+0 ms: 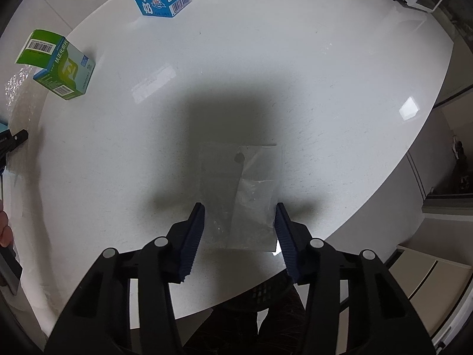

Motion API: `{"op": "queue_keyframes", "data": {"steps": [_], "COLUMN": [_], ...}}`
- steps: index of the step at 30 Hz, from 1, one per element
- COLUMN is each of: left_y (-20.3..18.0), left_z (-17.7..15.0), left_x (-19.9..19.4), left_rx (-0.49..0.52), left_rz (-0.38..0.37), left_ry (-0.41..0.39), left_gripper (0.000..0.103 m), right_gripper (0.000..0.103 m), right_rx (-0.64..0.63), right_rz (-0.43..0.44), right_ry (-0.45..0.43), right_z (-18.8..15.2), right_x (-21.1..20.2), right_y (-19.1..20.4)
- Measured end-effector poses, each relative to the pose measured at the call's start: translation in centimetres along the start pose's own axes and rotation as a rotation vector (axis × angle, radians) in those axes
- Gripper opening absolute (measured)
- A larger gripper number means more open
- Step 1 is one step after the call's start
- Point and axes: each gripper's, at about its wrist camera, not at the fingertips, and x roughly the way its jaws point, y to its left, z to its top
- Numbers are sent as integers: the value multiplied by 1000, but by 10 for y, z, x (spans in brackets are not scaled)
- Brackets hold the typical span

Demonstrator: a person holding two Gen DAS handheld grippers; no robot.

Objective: Collect trash
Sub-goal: 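Grasp the bubble wrap with the left tool while the right tool grasps the clear plastic bag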

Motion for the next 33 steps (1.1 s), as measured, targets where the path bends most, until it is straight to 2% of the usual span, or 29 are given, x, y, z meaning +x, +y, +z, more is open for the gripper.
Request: {"op": "queue_keyframes", "data": {"steps": [4, 10, 12, 13, 14, 20, 33], "left_y": [2, 9, 11, 12, 13, 17, 19], "left_z": [-6, -18, -21, -23, -26, -41, -69], "left_x": [-11, -25, -29, -31, -34, -48, -69], "left_rx": [-8, -29, -31, -33, -36, -59, -101], "left_rz": [0, 10, 18, 21, 24, 38, 64], "left_ry": [-8, -17, -20, -20, -22, -29, -32], "left_gripper": [11, 11, 11, 10, 11, 10, 10], "right_gripper": [43, 40, 31, 17, 11, 0, 0], "right_rx": [-3, -23, -34, -37, -37, -69, -113], "right_rz": [17, 38, 24, 28, 37, 38, 125], "right_ry": [-8, -4, 0, 20, 34, 16, 2], "right_z": [0, -1, 3, 5, 5, 8, -9], "right_x": [-7, -4, -2, 2, 5, -6, -41], "right_y": [3, -14, -15, -17, -17, -17, -37]}}
